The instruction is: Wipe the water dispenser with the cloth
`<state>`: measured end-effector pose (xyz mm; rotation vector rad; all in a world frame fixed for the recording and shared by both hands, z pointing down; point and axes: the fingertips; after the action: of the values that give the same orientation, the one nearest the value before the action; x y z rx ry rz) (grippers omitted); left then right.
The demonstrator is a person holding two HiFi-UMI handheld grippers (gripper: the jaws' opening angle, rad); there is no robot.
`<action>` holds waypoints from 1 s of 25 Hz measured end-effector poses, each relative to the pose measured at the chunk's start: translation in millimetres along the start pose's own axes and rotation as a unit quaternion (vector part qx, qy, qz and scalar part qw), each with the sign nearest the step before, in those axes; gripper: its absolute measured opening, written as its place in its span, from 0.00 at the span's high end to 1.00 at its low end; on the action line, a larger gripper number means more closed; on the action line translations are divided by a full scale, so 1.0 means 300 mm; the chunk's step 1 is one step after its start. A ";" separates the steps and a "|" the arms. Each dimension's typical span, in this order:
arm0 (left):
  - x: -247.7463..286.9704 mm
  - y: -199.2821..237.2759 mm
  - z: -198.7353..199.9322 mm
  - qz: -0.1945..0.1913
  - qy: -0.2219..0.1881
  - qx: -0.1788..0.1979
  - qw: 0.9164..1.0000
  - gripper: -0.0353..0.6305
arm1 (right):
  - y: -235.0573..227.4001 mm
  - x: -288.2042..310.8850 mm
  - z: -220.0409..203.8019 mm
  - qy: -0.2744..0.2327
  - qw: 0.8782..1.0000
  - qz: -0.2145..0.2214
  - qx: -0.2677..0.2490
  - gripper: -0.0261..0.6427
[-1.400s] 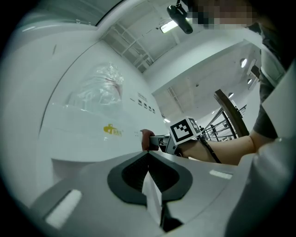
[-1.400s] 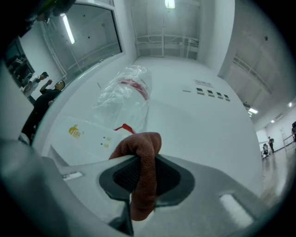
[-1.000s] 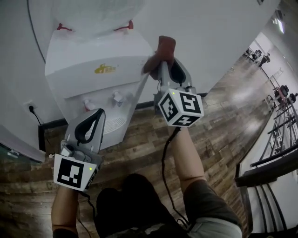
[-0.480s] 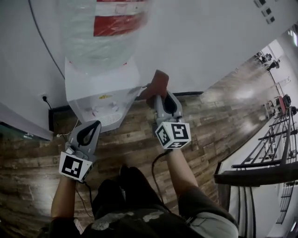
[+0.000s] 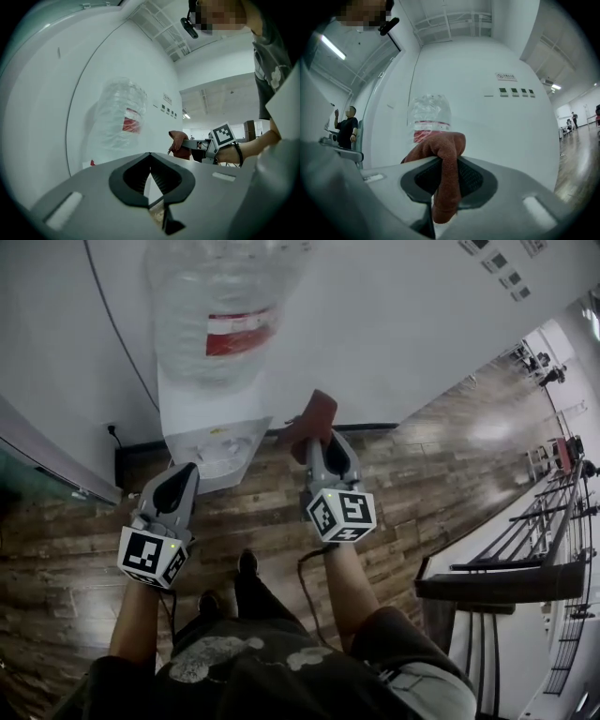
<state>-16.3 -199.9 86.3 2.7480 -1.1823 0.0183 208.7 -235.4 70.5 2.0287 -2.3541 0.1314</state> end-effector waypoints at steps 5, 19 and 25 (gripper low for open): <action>-0.118 -0.045 0.013 0.001 0.000 -0.006 1.000 0.92 | 0.081 -0.110 -0.013 0.010 1.000 -0.002 0.018 0.86; -0.422 -0.085 -0.048 -0.026 0.009 -0.052 0.998 0.92 | 0.264 -0.521 -0.097 0.031 0.998 -0.051 0.027 0.86; -0.518 -0.182 -0.050 -0.011 0.008 -0.043 0.999 0.92 | 0.269 -0.676 -0.102 0.034 0.999 -0.027 0.021 0.86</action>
<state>-83.2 -48.7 83.0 2.6817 -1.1213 -0.0131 158.1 -21.1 81.5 2.0699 -2.2741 0.2453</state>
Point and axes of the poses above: the fingertips, and each gripper's own axes: x forward along the fingers, y to its left, z out of its top, and after that the axes turned 5 degrees about y, right-handed
